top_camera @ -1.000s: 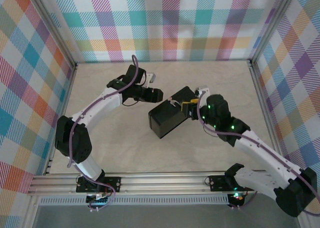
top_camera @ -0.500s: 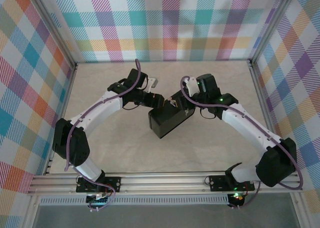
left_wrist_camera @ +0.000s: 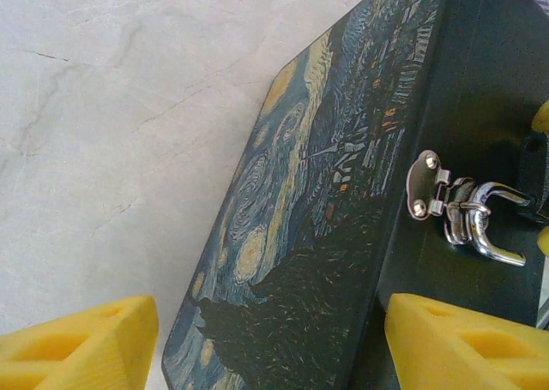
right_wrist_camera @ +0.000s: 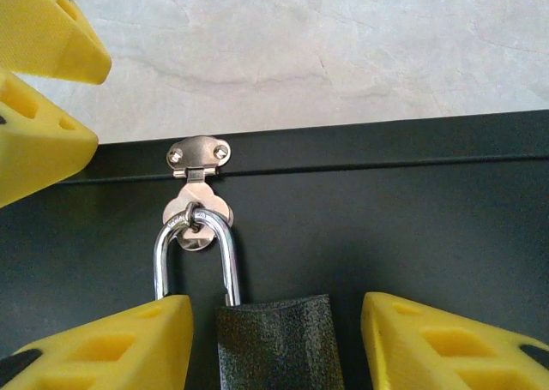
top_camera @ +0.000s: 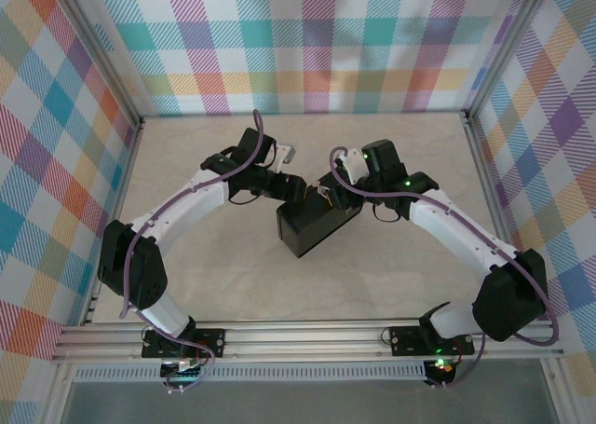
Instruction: Unlock the padlock with the key
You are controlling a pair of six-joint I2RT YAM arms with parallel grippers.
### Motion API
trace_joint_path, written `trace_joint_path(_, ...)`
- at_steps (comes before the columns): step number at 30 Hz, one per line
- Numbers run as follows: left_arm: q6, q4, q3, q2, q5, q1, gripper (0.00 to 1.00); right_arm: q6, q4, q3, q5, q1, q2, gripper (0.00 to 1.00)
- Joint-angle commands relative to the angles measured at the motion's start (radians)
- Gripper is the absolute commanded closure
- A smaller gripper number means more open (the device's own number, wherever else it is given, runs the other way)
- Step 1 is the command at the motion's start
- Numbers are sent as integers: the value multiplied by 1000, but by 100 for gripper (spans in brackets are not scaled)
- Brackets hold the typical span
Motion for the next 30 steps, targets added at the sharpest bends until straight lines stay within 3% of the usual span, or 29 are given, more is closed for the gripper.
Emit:
trace_joint_path(1,26,-38,-5,7,-14,-14,29,-57,-73,14,27,9,5,48)
trace_joint_path(9,22,-43,14,27,-13,-28,30,-54,-72,-10,66,27,11,58)
trace_joint_path(19,19,-42,24,34,-23,-50,30,103,-42,54,161,30,67,84)
trace_joint_path(30,22,-34,55,64,32,-51,30,237,-65,181,219,18,135,93)
